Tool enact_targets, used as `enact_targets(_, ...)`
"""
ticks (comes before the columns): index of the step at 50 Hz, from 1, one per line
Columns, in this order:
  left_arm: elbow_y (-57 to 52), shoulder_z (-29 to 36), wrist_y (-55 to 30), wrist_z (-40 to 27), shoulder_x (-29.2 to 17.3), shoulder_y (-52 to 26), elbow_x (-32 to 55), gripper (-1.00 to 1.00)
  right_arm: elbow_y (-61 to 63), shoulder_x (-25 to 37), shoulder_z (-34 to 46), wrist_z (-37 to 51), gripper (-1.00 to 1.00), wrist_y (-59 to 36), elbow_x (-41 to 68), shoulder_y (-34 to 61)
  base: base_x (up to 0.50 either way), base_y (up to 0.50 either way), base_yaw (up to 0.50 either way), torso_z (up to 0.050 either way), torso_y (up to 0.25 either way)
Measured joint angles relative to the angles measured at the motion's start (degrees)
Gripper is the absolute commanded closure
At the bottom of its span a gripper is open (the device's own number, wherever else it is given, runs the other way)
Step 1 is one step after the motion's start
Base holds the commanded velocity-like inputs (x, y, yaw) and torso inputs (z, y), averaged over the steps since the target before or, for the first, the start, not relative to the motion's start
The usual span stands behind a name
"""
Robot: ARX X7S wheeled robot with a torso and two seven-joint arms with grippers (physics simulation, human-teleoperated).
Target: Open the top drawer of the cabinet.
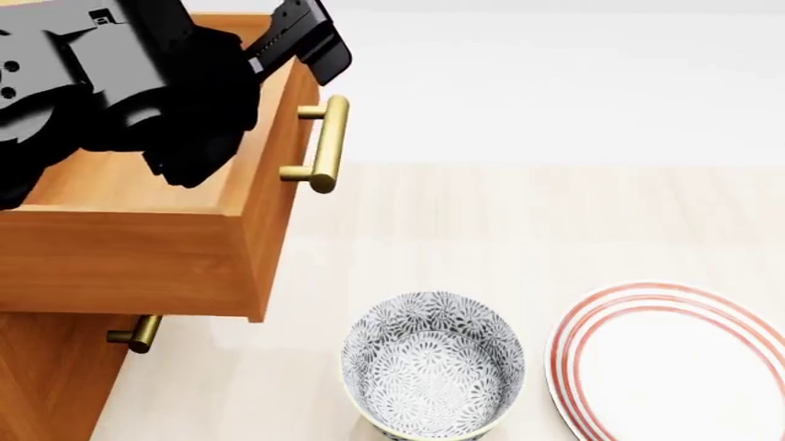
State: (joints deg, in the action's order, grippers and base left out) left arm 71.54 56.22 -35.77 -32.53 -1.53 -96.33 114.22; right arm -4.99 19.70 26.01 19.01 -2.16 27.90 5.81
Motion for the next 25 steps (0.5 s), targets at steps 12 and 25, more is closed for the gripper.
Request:
enact_targets(12, -2.0, 15.5, 3.4, 1.1, 0.0, -1.3, 15.1, -1.0, 0.0, 0.2, 0.1, -0.1, -1.0, -0.3, 0.5, 0.1, 0.0, 0.0, 0.0, 0.0, 0.0)
enact_targets(25, -5.1, 29.4, 7.2, 2.4, -0.2, -3.0, 27.6, -1.0, -0.3, 0.3, 0.4, -0.5, -1.0, -0.4, 0.7, 0.3, 0.0, 0.0, 0.0, 0.0, 0.0)
